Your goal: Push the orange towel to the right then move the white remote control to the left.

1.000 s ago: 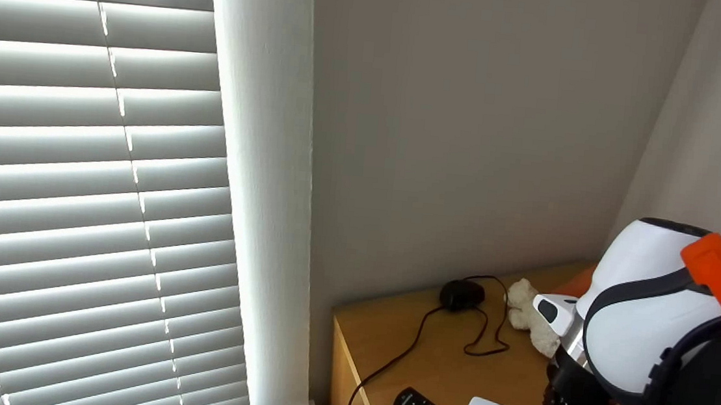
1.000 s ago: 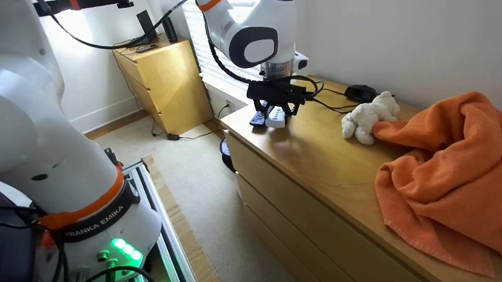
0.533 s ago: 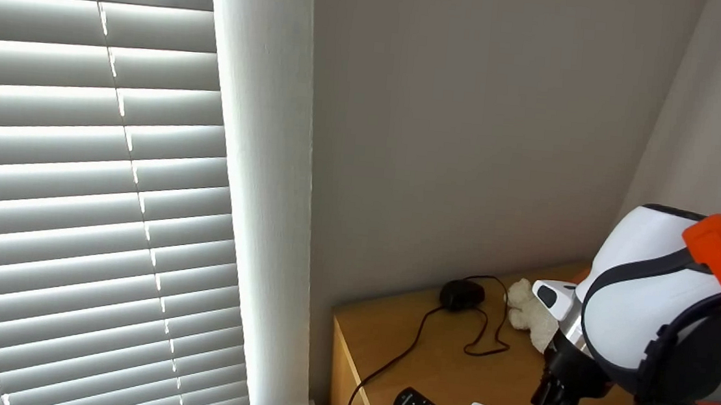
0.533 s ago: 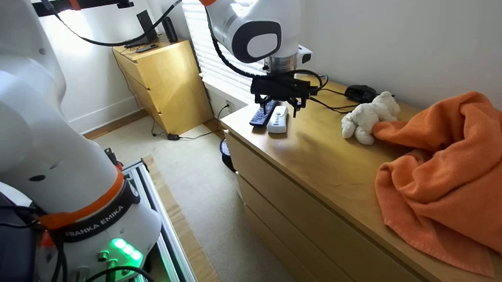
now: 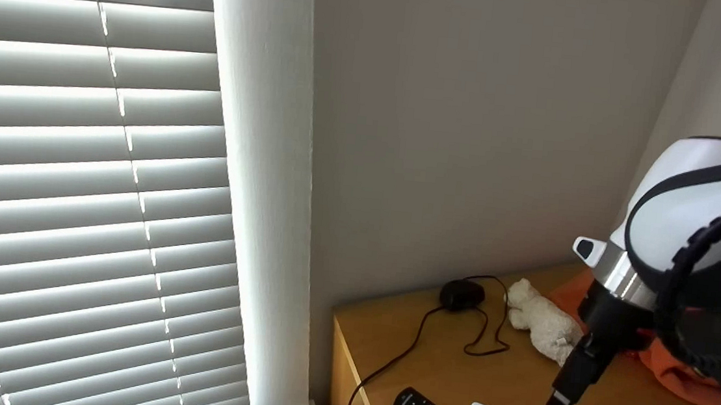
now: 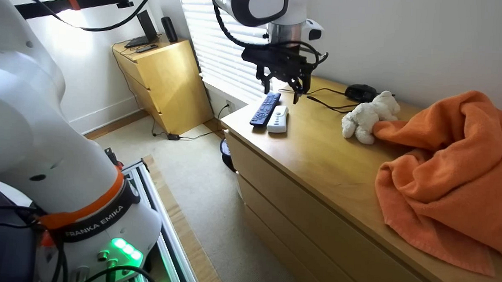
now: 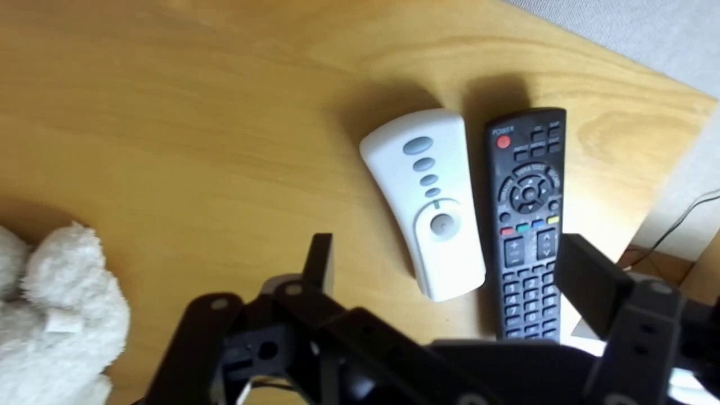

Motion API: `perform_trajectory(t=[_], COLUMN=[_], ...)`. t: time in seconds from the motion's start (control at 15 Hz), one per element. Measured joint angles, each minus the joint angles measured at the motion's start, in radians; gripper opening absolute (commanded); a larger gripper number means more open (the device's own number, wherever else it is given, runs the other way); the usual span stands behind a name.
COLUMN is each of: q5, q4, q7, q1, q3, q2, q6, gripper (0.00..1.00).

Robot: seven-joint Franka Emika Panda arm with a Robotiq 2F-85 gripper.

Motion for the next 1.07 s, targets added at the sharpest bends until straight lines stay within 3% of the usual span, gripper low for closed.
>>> perform_trajectory(t=[0.4,0.67,1.07], q5=[-0.191,-0.283,-0.286], q4=[-0.033,-0.04,-0.043], q7=[0.362,0.572,0.603], q1=[0.002,-0.014,-0.015], q3=[-0.119,-0.148,-0.153], q2=[-0.215,-0.336,-0.409], q6=[-0.06,-0.116,-0.165], gripper=[1.0,1.0,1.0])
